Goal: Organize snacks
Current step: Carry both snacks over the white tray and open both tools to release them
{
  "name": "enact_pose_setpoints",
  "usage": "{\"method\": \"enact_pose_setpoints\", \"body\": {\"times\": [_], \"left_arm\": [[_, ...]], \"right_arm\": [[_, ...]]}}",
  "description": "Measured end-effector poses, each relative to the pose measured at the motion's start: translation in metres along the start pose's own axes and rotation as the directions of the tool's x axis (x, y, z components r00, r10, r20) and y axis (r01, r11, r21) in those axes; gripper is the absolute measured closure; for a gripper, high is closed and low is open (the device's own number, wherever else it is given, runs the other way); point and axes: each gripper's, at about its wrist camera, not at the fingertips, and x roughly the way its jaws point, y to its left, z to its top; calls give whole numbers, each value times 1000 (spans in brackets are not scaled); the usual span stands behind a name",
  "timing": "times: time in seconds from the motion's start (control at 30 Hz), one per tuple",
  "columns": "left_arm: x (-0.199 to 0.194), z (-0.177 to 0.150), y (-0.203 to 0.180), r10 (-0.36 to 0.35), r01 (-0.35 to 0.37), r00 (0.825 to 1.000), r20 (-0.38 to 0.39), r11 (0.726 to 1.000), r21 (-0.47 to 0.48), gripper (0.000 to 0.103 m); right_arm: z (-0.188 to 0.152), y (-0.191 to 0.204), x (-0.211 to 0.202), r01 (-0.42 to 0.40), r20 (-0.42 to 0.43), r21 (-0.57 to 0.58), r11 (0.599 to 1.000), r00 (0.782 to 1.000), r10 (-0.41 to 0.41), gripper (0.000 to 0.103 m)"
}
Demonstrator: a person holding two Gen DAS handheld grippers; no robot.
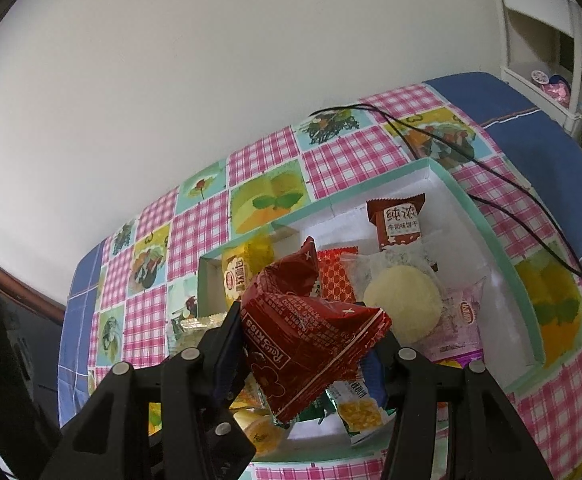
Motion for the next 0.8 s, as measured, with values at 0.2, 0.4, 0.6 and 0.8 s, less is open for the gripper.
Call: {"method": "enact_pose_setpoints", "body": {"times": [0.2, 0.4, 0.6, 0.8], "left_arm": [[13, -5, -1, 17, -17, 999, -35, 1000, 12, 51], [17, -6, -2, 17, -17, 999, -33, 1000, 15, 51], [25, -6, -2, 20, -20, 999, -42, 1000, 17, 51], [27, -4, -2, 18, -17, 999, -38, 1000, 24, 51]], "right_arm": [[-5, -4, 16, 14, -39, 6, 1000, 999, -14, 47], [-10, -12, 31, 25, -73, 27, 999, 997, -23, 47], [-11, -17, 40, 13, -87, 44, 999, 996, -9, 48], [-9, -18, 44, 23, -86, 57, 998, 996, -18, 47]]}}
